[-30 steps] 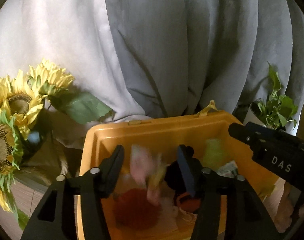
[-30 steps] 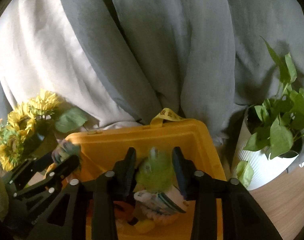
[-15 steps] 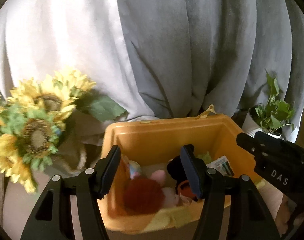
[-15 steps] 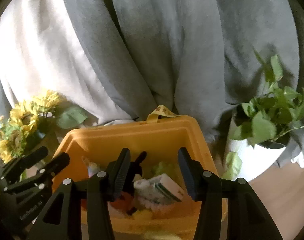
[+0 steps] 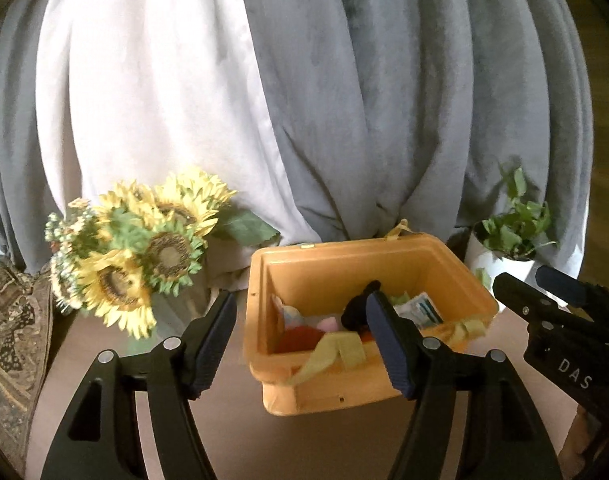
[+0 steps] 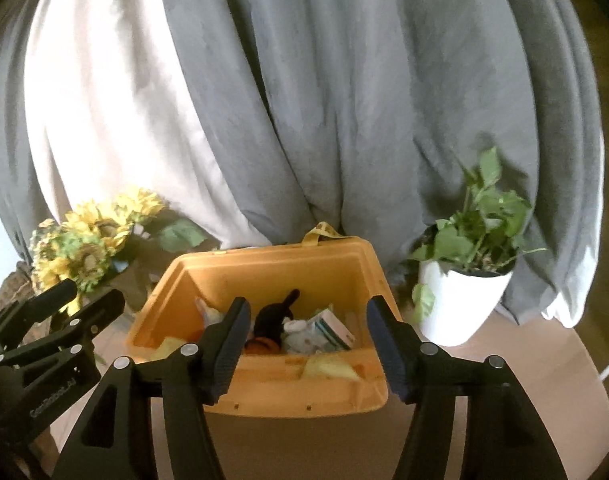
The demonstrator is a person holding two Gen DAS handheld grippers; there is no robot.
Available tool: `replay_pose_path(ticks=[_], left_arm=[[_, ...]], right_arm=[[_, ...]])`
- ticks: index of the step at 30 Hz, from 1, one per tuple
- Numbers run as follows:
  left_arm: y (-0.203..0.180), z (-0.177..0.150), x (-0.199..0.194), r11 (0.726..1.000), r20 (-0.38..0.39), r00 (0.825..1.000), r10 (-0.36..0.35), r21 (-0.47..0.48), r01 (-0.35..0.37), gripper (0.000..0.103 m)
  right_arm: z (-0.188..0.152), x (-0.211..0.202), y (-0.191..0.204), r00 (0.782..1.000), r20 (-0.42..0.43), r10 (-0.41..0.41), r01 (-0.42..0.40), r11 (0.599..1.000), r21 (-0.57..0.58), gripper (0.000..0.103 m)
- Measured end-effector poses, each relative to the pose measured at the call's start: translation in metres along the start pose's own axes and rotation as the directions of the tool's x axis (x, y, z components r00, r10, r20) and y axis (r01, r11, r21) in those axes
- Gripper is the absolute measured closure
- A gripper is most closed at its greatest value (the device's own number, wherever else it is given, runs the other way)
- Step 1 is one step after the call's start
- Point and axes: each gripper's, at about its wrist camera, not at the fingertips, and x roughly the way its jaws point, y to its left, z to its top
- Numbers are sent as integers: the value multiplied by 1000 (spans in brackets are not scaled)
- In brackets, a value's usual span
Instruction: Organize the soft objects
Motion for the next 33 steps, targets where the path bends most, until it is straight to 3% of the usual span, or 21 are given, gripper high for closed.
replay_pose_path(ticks=[20,28,33], left_arm=[[-3,-37,-112,999,55,998,-17,31,15,36],[-10,-56,-160,1000,87,996,6,10,-7,27],[-14,-72,-195,1000,107,994,25,2,-26,19]], right_arm=[[-40,-116,9,997,74,-27,26,999,19,42],[-57,-157,10,996,84,-6,6,1000,-4,41],[-70,-184,8,995,99,-6,6,1000,-5,33]])
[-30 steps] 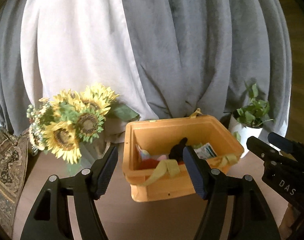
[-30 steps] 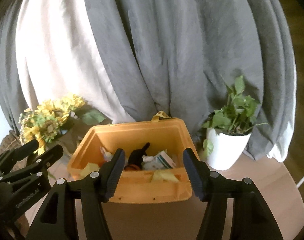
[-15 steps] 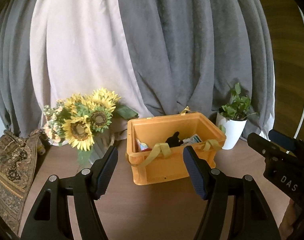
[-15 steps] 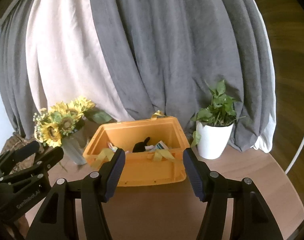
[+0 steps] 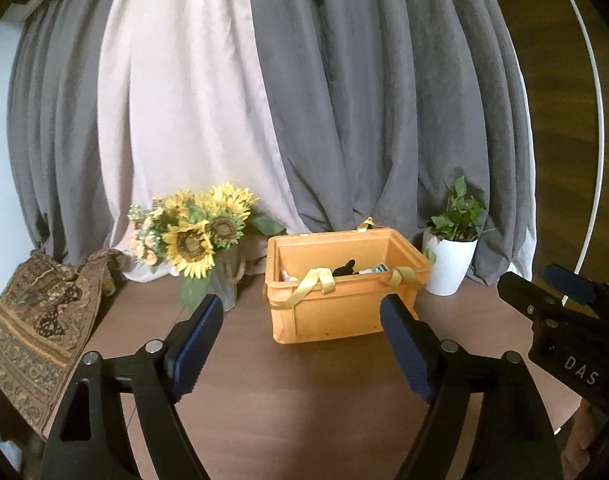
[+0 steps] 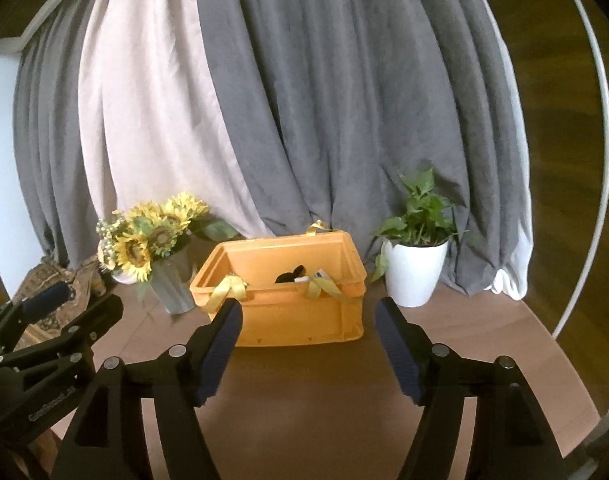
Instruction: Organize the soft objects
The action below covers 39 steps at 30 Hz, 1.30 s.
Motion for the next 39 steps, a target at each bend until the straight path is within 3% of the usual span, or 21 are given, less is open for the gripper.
replay_pose_path(ticks=[11,23,39], left_arm=[[-7,-26,-73,1000,16,1000,10,0,-10,13],[-7,-40,-136,999,62,998,32,10,-33,6],[-2,-47,-165,999,82,996,35,7,-35,6]], right_arm=[[-27,-71,-4,1000,26,-12,12,1000,15,24],[-43,-134,-8,998,63,-23,22,1000,17,22],[-51,-162,-5,997,74,-20,19,1000,11,22]])
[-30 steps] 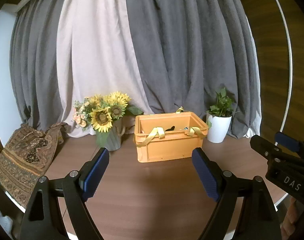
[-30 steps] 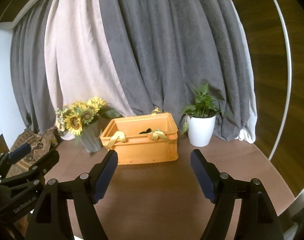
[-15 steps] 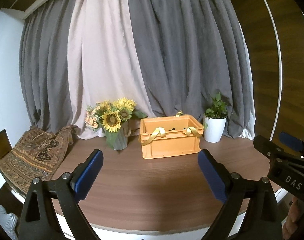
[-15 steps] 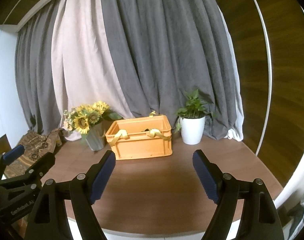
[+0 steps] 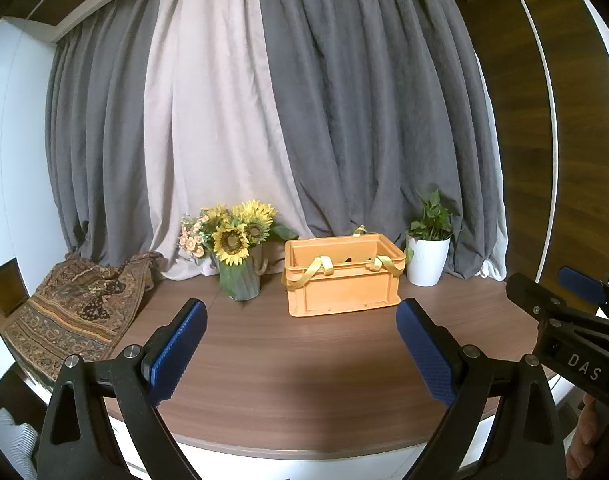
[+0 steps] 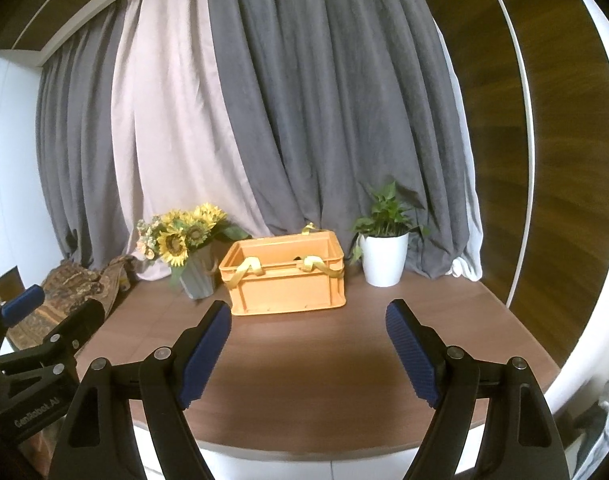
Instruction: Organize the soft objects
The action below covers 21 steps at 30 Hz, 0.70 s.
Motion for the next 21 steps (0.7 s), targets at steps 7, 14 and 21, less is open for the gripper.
replay_pose_path(ticks=[7,14,21], left_arm=[[0,-1,-3,1000,2,1000,-3,-1,3,6],[0,-1,-5,1000,6,1000,3,-5,-3,6],[-1,-1,-9,1000,5,1000,9,-3,-9,5]], right_arm=[[0,-2,1,1000,2,0,0,1000,-1,22],[0,-2,1,1000,1,1,-1,1000,-4,22],[0,-6,1,1000,1,1,-1,1000,-4,22]])
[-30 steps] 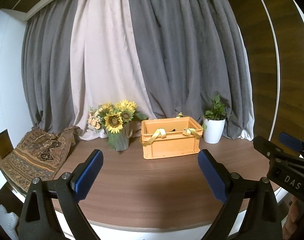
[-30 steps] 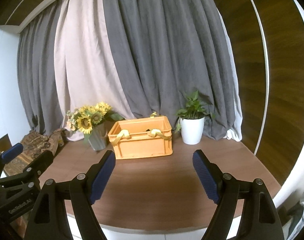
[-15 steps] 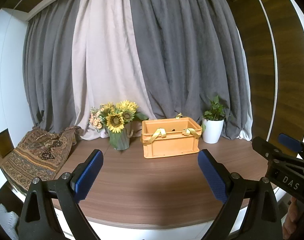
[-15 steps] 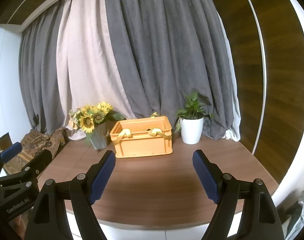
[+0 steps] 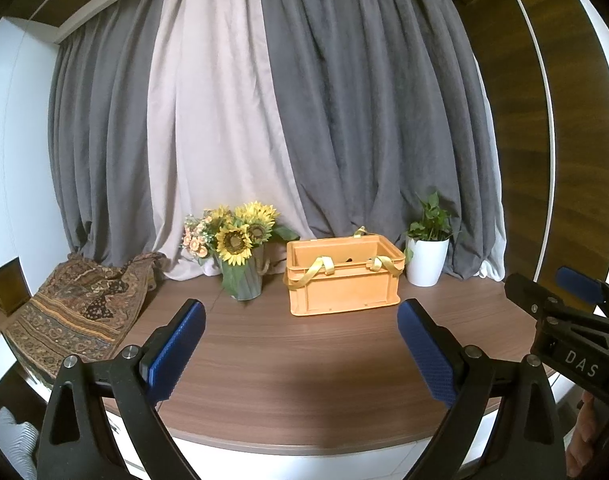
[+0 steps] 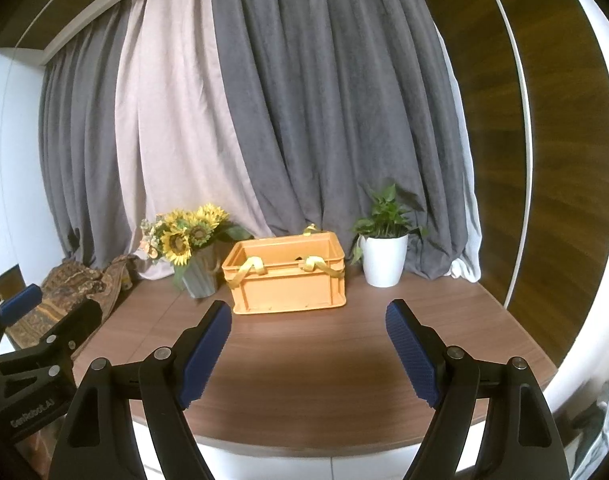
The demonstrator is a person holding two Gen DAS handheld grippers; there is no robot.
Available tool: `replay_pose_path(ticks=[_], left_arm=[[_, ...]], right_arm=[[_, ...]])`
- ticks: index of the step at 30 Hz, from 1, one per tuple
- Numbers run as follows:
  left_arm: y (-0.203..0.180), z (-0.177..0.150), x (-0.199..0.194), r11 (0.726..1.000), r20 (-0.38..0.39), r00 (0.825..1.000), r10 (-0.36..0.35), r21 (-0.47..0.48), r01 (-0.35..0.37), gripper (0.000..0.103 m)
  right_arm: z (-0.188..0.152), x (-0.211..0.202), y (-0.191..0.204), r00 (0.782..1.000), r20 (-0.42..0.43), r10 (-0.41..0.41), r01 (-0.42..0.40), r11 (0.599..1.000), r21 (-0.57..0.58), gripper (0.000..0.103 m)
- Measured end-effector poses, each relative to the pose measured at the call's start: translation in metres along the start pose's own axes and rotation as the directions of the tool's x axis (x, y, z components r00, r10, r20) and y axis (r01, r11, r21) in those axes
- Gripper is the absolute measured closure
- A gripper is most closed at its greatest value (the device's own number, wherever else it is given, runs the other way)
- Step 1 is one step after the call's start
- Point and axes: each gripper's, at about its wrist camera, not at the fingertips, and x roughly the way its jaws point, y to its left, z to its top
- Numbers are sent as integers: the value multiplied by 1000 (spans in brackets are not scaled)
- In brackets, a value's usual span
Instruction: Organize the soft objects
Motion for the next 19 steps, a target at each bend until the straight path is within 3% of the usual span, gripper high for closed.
replay_pose_path(ticks=[19], left_arm=[[-1,1,-3,1000,2,1000,7,-4,-7,4]], right_arm=[[0,-3,1,1000,4,1,-1,1000,-2,22]])
